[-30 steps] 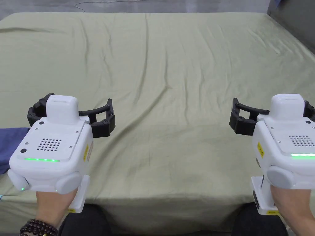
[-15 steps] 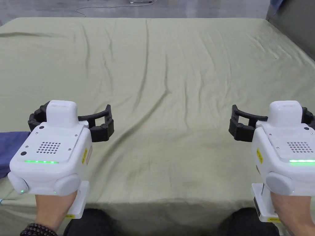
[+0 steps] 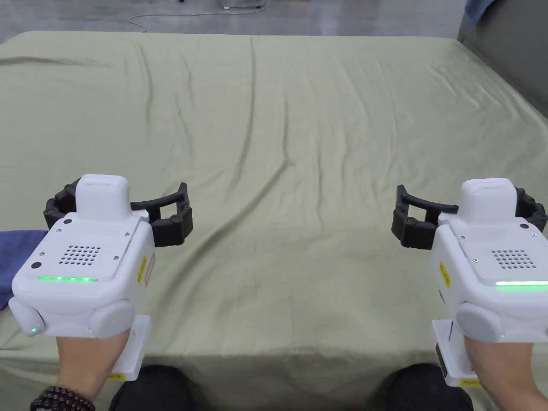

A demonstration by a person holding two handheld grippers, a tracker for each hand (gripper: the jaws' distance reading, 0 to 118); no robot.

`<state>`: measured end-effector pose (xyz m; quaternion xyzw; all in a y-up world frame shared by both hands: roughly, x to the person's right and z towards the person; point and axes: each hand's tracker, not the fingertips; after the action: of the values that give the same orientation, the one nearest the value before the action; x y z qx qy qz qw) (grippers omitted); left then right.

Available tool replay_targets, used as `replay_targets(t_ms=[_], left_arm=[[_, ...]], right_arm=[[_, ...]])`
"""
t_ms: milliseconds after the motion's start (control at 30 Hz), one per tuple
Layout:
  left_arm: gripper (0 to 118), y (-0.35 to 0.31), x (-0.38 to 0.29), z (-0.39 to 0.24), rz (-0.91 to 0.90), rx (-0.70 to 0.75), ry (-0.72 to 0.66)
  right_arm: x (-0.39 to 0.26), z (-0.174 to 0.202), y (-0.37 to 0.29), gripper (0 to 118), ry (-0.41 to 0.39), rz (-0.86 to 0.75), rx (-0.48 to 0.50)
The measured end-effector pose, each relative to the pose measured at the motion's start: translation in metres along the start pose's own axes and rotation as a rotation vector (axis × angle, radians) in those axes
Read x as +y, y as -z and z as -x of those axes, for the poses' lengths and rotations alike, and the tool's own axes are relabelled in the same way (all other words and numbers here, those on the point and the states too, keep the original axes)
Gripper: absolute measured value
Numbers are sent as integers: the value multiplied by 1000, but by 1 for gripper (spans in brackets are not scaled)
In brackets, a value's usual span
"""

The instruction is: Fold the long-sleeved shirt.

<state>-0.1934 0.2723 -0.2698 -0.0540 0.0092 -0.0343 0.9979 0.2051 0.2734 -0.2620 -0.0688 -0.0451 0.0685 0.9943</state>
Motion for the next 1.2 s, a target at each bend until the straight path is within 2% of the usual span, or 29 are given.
replay_targets(t_ms=[433,1200], left_arm=[[118,-1,0,-3,-2,-8,5],[118,-1,0,-4,17,-32,0]], right_arm=[[-1,-3,2,118,22,3,17],[-1,0,0,118,3,-9,0]])
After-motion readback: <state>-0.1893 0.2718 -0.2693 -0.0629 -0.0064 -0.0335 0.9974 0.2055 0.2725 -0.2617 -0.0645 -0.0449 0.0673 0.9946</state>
